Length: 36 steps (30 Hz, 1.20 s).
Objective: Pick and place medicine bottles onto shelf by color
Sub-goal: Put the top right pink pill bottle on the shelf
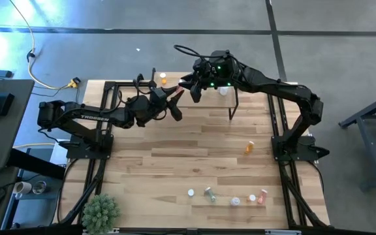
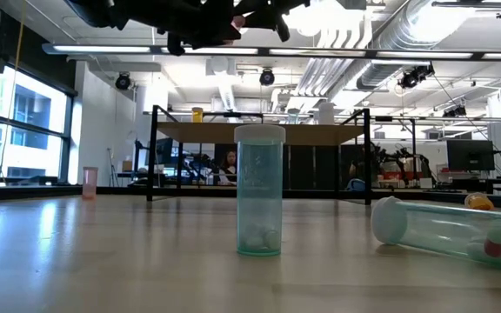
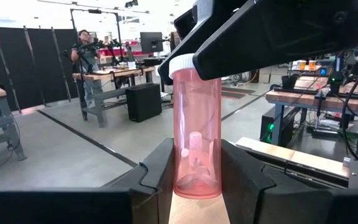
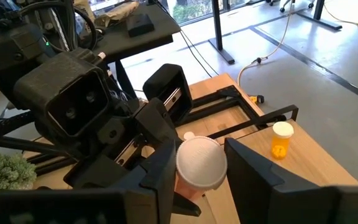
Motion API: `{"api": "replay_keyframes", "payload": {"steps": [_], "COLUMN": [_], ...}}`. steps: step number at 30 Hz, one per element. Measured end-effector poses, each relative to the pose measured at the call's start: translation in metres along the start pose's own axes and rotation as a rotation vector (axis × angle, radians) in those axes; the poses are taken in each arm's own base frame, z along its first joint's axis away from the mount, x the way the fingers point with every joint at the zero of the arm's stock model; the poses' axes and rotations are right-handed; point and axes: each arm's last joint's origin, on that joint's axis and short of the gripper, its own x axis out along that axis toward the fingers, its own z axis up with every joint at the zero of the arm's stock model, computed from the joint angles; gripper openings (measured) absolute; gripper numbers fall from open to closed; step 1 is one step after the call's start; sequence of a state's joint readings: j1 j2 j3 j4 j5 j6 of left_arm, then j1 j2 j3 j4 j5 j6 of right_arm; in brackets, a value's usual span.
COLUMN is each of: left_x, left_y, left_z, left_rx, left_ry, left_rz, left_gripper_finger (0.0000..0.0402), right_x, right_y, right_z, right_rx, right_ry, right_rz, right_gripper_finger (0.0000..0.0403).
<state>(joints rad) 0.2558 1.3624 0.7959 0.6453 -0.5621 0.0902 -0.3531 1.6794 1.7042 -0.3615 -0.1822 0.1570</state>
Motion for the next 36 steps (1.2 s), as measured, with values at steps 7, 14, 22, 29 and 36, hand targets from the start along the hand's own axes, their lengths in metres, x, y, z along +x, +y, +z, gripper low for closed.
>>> {"api": "replay_keyframes", "payload": {"steps": [7,14,22,29,36], "left_x": [0.0,0.0,-0.001,-0.004,-0.014], "left_y": [0.0,-0.001,0.0,0.003,0.01], "left_z": [-0.002,-0.004,-0.003,-0.002,0.005], "left_rx": [0.003,0.016,0.019,0.036,0.064], "left_ry": [0.017,0.036,0.041,0.069,0.113], "left_rz": [-0.001,-0.008,0.0,0.001,0.0], "left_gripper_finger": [0.0102,0.0148,0.0201,0.0204,0.0204], "right_x": [0.001,0.001,0.0,-0.004,-0.008], "right_y": [0.0,0.0,-0.005,-0.026,-0.046], "right_z": [-0.001,-0.001,-0.002,0.0,0.002], "right_rx": [0.001,0.002,-0.022,-0.014,-0.073], "right_ry": [0.006,0.009,0.016,0.018,0.01], "right_rz": [-0.002,-0.003,-0.073,-0.136,-0.244], "right_gripper_finger": [0.0113,0.0112,0.0112,0.0112,0.0112]}}
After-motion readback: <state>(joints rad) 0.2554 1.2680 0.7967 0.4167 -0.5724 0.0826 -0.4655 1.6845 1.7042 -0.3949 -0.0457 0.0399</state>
